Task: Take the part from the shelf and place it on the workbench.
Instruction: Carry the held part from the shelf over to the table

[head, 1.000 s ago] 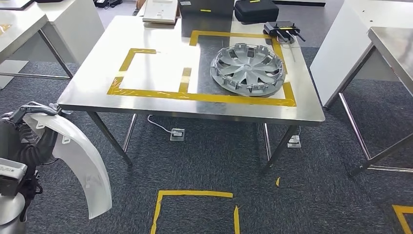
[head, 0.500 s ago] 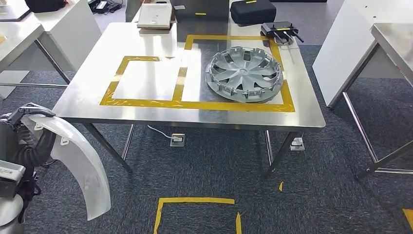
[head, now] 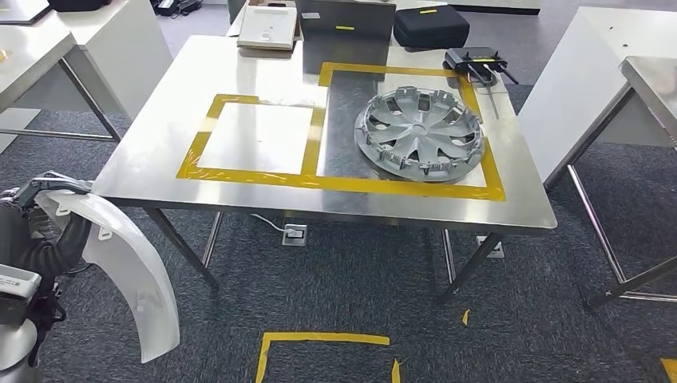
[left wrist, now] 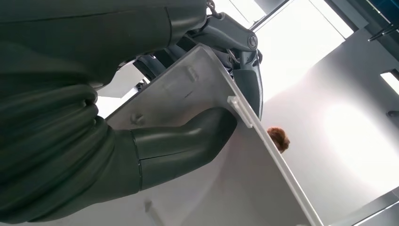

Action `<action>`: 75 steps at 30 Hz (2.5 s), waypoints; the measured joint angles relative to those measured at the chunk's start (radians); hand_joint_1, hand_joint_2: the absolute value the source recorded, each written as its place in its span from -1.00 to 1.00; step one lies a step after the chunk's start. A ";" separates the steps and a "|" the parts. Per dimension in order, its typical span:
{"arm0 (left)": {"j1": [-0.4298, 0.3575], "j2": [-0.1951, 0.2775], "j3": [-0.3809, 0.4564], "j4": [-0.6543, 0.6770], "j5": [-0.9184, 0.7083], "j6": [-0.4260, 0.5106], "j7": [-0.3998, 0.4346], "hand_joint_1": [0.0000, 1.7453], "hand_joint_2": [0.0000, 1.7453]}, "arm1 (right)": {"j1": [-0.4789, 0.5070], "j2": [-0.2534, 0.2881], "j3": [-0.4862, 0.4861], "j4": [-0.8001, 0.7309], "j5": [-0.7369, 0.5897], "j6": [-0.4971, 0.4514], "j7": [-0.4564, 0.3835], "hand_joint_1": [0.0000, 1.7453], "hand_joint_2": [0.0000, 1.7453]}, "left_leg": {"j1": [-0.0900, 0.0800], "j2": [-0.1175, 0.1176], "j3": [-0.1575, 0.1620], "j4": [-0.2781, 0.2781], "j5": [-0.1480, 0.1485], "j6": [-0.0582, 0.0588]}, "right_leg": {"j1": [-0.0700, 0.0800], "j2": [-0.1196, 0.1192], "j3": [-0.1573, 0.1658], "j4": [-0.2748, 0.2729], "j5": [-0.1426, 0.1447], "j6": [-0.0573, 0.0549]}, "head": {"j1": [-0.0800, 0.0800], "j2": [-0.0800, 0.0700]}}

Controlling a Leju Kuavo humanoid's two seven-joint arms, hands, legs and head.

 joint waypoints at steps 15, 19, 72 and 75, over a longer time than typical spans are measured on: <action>0.001 0.006 0.000 0.000 0.001 0.000 0.000 1.00 1.00 | 0.003 -0.001 -0.001 0.000 -0.004 0.000 0.007 -1.00 -1.00 | -0.004 -0.002 -0.029 0.176 -0.114 -0.049 | 0.006 -0.002 0.077 -0.234 0.119 -0.062 | -0.009 0.000; 0.007 0.006 0.000 0.001 0.001 0.000 0.000 1.00 1.00 | 0.006 -0.001 -0.001 0.000 -0.004 0.000 0.007 -1.00 -1.00 | 0.005 -0.001 -0.106 0.236 -0.101 -0.064 | 0.004 0.000 0.101 -0.234 0.096 -0.056 | -0.009 0.000; 0.001 0.021 -0.001 0.025 0.019 0.014 0.010 1.00 1.00 | -0.001 -0.004 -0.017 0.000 -0.001 0.012 0.004 -1.00 -1.00 | -0.007 0.071 0.012 0.014 -0.026 -0.036 | 0.017 -0.026 0.049 -0.215 0.112 -0.039 | 0.001 0.000; 0.002 0.021 -0.002 0.024 0.017 0.017 0.006 1.00 1.00 | 0.000 -0.004 -0.017 0.000 -0.002 0.012 0.007 -1.00 -1.00 | -0.002 0.027 -0.022 0.096 -0.078 -0.055 | 0.007 -0.005 0.061 -0.228 0.120 -0.053 | -0.003 0.000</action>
